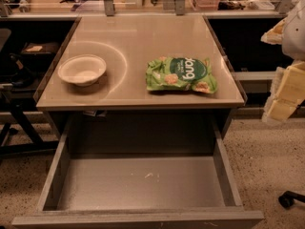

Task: Place green rice chip bag into top drawer

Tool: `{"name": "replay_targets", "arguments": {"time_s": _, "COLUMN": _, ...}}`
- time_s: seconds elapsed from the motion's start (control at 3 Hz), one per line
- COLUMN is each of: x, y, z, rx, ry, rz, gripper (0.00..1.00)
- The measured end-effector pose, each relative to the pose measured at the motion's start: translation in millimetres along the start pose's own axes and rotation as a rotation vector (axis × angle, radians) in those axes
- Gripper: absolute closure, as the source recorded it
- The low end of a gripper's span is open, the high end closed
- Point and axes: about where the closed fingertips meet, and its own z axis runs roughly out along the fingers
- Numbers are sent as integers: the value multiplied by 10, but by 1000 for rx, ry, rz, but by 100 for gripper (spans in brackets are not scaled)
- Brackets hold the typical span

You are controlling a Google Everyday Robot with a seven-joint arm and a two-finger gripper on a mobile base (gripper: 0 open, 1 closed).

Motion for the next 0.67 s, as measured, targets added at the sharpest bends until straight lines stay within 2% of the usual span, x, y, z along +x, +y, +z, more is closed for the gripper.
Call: {"name": "replay_targets", "arguments": {"time_s": 0.67, "x": -91, "y": -46, "z": 23, "rx": 3, "ry": 11, "rz": -9, "gripper": 0}}
